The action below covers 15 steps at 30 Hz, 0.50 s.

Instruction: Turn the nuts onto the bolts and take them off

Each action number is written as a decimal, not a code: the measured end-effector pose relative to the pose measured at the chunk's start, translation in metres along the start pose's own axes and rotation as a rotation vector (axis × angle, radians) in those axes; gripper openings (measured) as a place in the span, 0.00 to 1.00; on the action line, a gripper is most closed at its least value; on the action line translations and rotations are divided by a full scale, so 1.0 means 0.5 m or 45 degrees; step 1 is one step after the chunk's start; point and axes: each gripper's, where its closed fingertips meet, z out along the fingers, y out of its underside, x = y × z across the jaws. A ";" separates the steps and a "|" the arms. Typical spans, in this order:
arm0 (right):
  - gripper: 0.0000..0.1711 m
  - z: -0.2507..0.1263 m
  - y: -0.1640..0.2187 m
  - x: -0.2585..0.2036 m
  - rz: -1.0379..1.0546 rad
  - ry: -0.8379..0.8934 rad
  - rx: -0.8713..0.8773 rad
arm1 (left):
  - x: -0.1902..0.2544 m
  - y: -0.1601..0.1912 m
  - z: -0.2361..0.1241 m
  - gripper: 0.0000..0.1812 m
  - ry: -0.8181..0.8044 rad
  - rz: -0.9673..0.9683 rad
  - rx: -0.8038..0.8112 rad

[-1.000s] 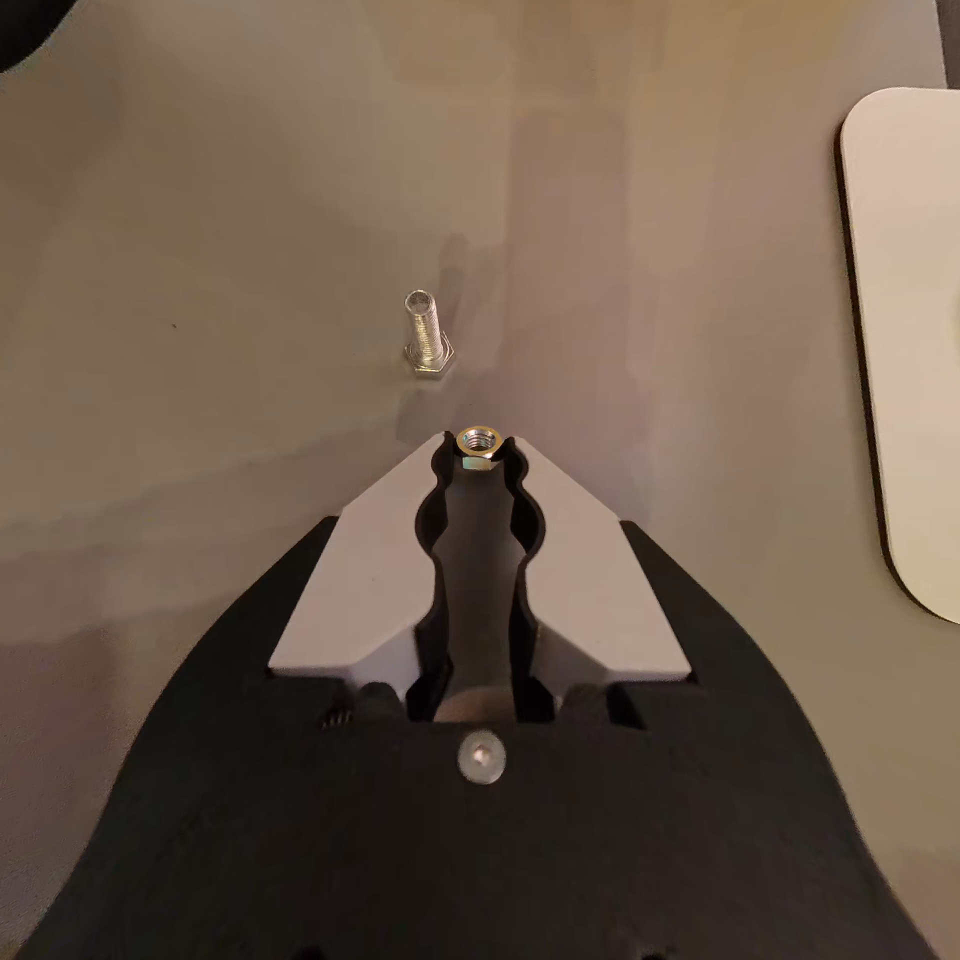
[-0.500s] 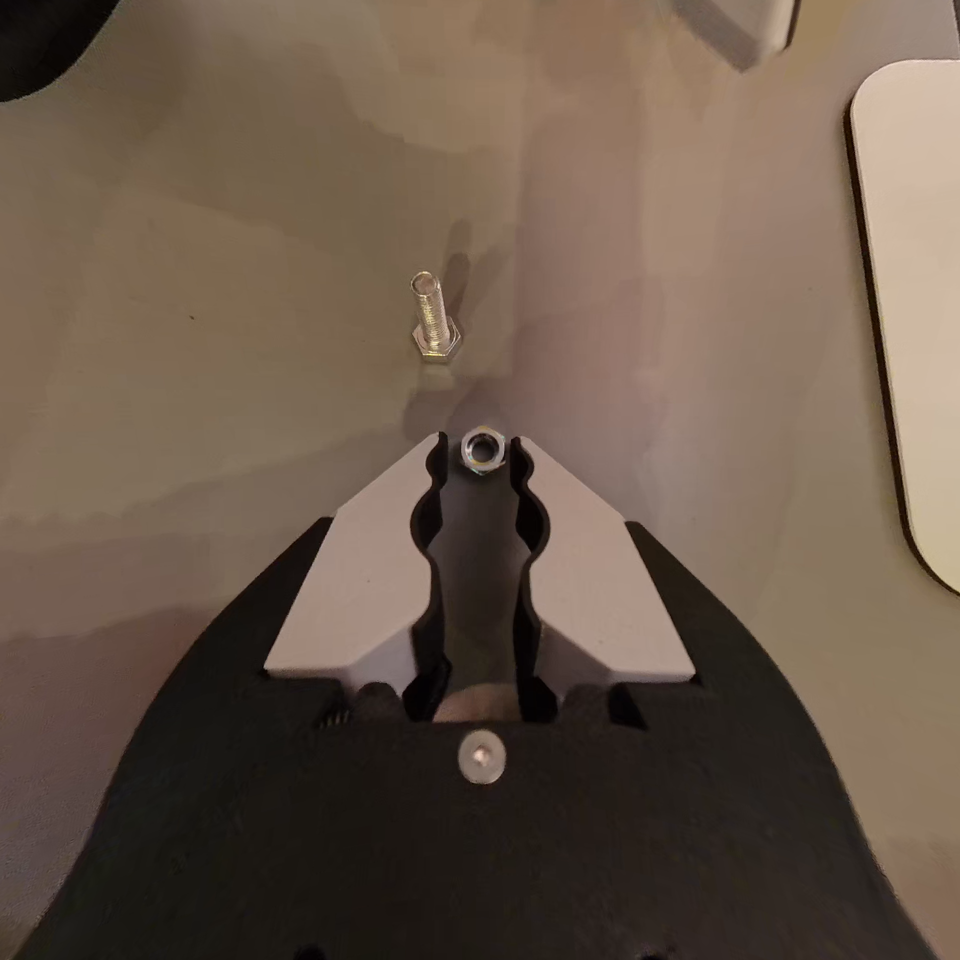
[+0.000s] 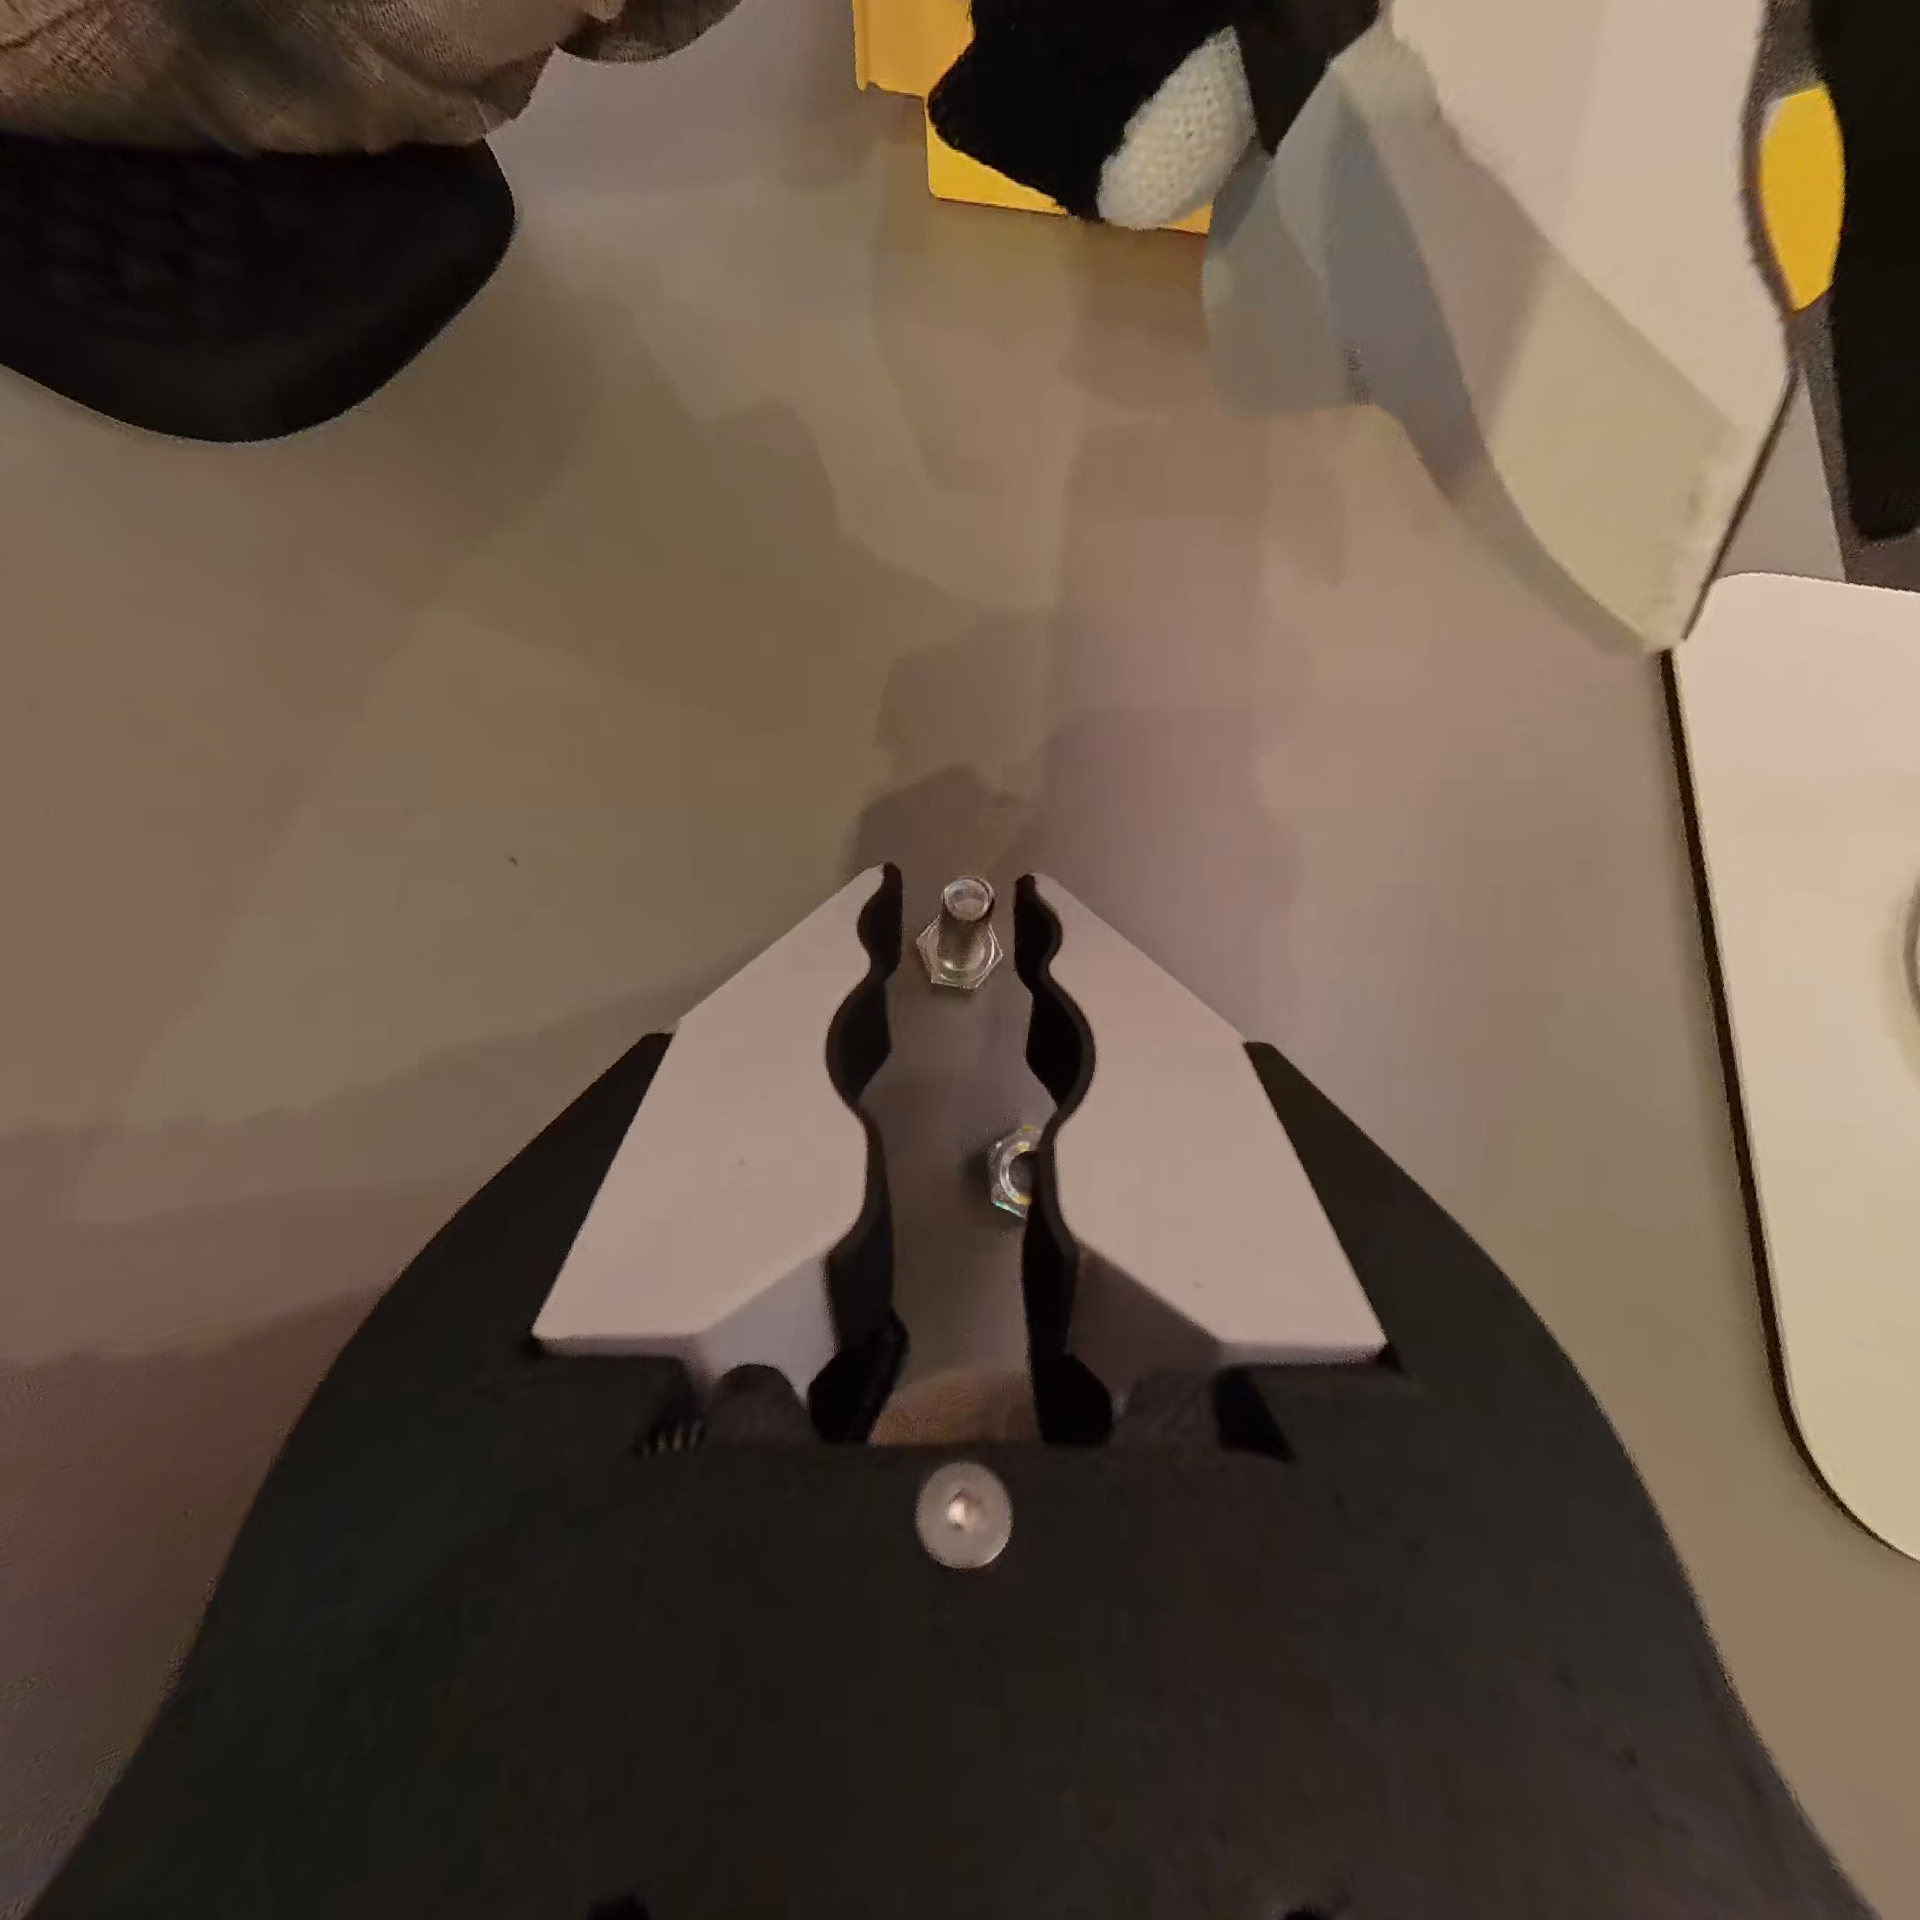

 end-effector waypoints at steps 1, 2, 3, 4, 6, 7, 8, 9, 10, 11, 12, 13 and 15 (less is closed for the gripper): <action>0.08 0.004 0.003 0.003 -0.003 0.011 -0.012 | 0.001 0.000 0.000 0.12 0.003 0.000 0.001; 0.05 0.007 0.006 0.004 -0.004 0.013 -0.025 | 0.002 -0.001 0.000 0.12 0.004 0.002 0.002; 0.04 0.008 0.006 0.004 -0.002 0.010 -0.021 | 0.002 -0.001 0.000 0.12 0.006 0.002 0.002; 0.04 0.008 0.006 0.004 -0.001 0.006 -0.014 | 0.003 -0.001 0.000 0.12 0.009 0.002 0.004; 0.04 0.006 0.008 0.006 0.003 0.009 -0.010 | 0.003 -0.001 0.000 0.12 0.011 -0.001 0.007; 0.04 0.003 0.008 0.008 0.003 0.015 -0.006 | 0.004 -0.002 -0.001 0.13 0.016 -0.001 0.011; 0.04 0.000 0.006 0.010 0.005 0.019 0.003 | 0.007 -0.004 -0.001 0.14 0.027 0.000 0.020; 0.04 -0.006 0.001 0.013 0.005 0.029 0.020 | 0.010 -0.007 -0.003 0.15 0.036 0.005 0.033; 0.04 -0.014 -0.004 0.017 0.007 0.044 0.041 | 0.015 -0.010 -0.003 0.16 0.051 0.012 0.046; 0.04 -0.024 -0.009 0.022 0.014 0.059 0.061 | 0.023 -0.012 -0.003 0.18 0.073 0.024 0.057; 0.04 -0.036 -0.014 0.028 0.018 0.077 0.082 | 0.029 -0.014 -0.001 0.21 0.084 0.035 0.068; 0.04 -0.051 -0.019 0.034 0.020 0.100 0.103 | 0.032 -0.015 0.002 0.24 0.084 0.047 0.076; 0.04 -0.085 -0.030 0.047 0.029 0.151 0.155 | 0.042 -0.014 0.014 0.29 0.092 0.062 0.095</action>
